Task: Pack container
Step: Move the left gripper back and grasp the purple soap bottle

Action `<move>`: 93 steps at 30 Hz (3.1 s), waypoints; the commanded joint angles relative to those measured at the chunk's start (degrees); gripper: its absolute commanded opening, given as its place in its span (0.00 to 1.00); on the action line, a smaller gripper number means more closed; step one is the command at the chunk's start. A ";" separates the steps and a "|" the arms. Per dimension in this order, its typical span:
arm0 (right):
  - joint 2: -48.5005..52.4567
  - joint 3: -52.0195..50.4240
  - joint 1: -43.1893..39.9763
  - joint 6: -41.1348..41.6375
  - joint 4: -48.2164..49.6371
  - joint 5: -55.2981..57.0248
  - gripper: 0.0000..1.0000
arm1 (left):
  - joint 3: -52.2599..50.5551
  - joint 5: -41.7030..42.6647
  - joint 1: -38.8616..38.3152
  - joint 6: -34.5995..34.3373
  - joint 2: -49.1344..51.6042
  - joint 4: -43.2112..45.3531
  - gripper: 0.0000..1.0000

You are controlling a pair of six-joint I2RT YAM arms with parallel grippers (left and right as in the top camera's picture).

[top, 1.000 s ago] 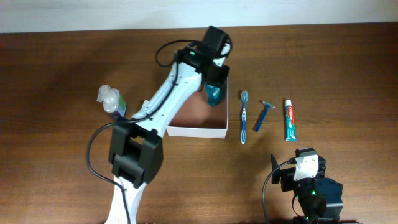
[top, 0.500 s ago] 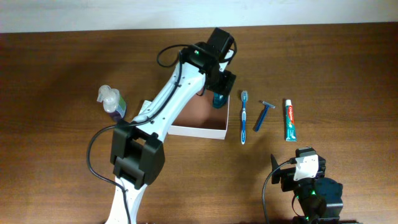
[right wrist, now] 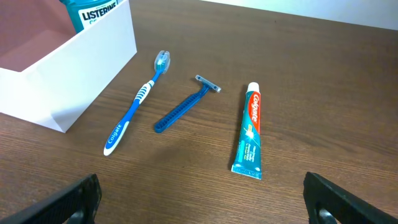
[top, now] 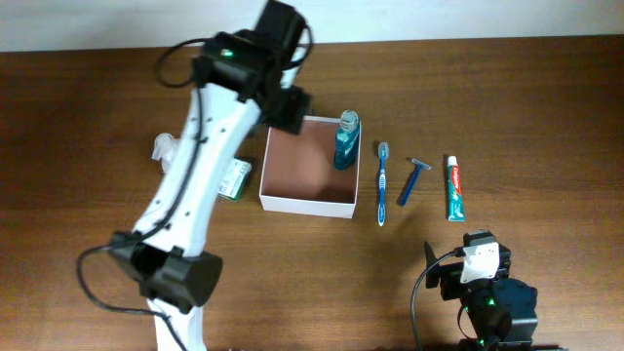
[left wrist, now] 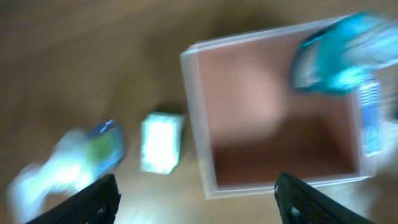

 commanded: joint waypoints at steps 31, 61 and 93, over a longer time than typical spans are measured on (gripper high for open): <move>-0.37 -0.13 -0.46 0.68 0.09 -0.28 0.99 | -34.82 10.97 28.20 8.00 -0.26 19.78 0.53; -0.37 -0.13 -0.46 0.68 0.09 -0.28 0.99 | -35.34 10.10 28.09 2.01 -0.28 23.71 0.70; -0.37 -0.13 -0.46 0.68 0.09 -0.28 0.99 | -30.23 12.68 26.56 4.35 -3.02 22.58 0.85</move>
